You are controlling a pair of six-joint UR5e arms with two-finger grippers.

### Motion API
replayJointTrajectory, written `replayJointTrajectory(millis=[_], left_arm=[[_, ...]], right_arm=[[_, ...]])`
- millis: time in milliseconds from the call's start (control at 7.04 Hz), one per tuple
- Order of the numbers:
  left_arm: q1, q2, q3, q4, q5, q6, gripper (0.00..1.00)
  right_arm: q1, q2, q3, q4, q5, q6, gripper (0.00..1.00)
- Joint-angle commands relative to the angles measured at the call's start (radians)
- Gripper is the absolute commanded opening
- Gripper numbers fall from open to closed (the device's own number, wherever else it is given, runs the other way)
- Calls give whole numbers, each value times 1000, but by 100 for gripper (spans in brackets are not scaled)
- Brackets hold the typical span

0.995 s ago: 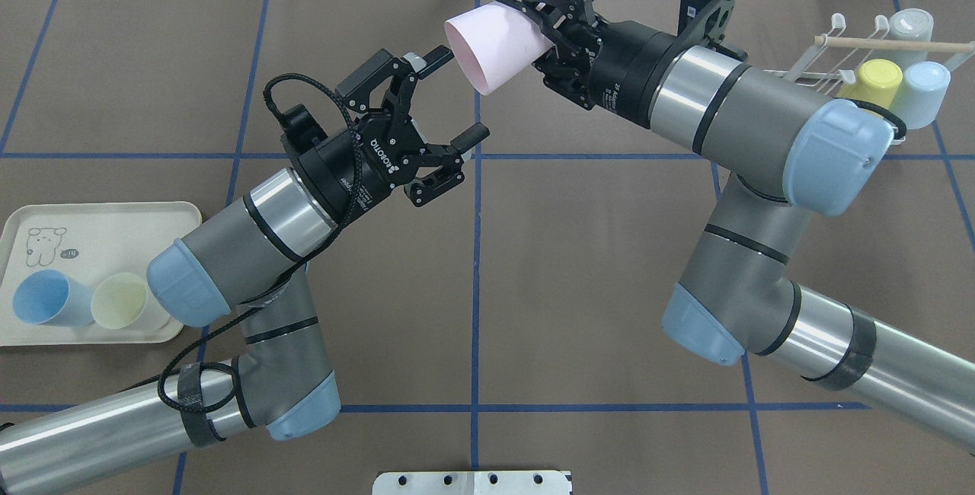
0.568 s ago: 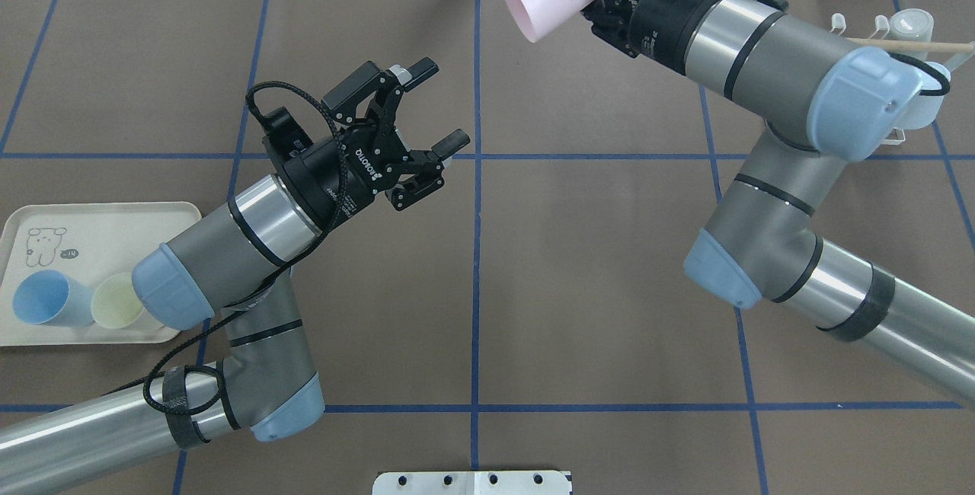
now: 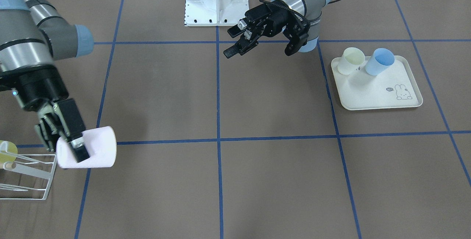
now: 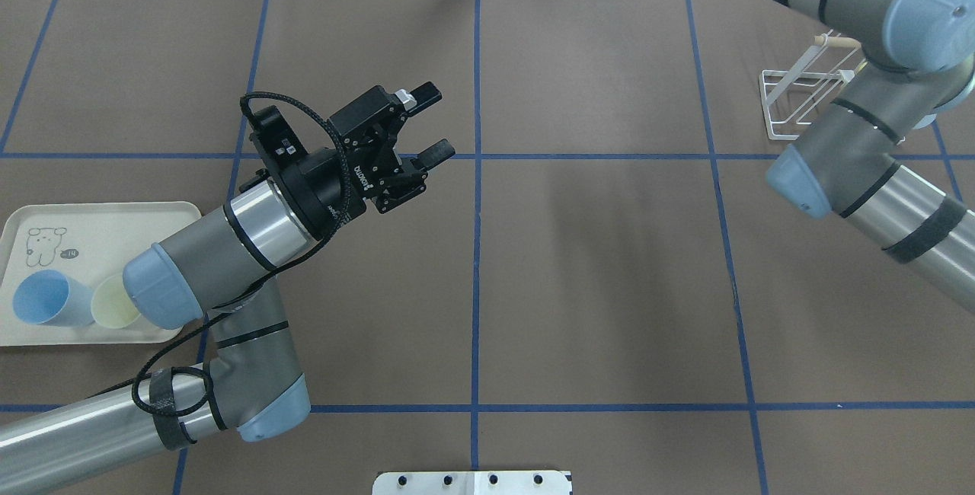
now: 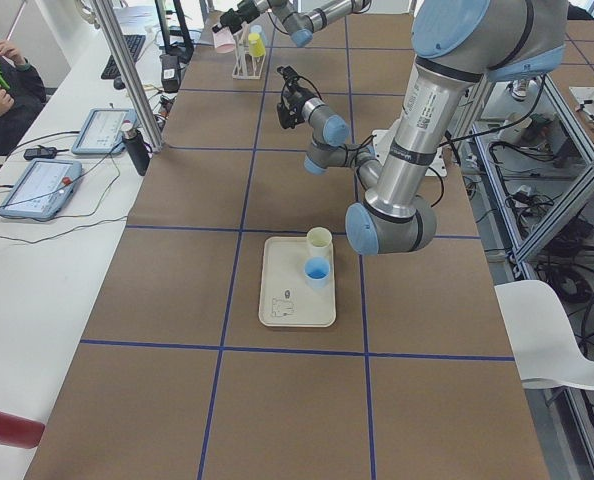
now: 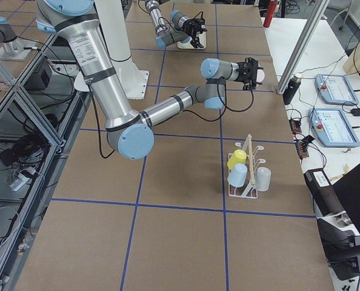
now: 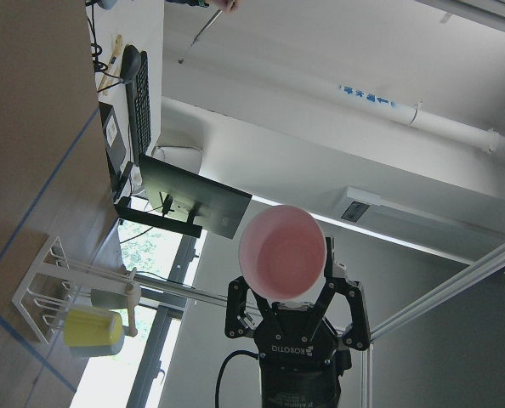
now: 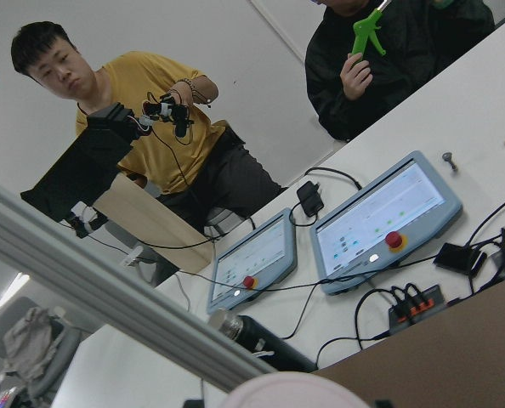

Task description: Transfer IKEA cup to right arm and place on rack

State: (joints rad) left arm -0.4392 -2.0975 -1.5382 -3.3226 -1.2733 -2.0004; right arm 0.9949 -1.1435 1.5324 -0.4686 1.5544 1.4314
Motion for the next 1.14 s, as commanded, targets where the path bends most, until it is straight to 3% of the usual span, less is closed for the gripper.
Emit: replayJointTrajectory(millis=[0, 568, 995], left_arm=[[-1, 22, 0, 2, -3, 26, 100], [0, 34, 1, 15, -3, 28, 100], [2, 36, 7, 15, -3, 28, 100]], right_arm=[[121, -39, -35, -125, 49, -384, 0], [237, -64, -159, -111, 184, -666, 0], [249, -97, -274, 74, 191, -735, 0]])
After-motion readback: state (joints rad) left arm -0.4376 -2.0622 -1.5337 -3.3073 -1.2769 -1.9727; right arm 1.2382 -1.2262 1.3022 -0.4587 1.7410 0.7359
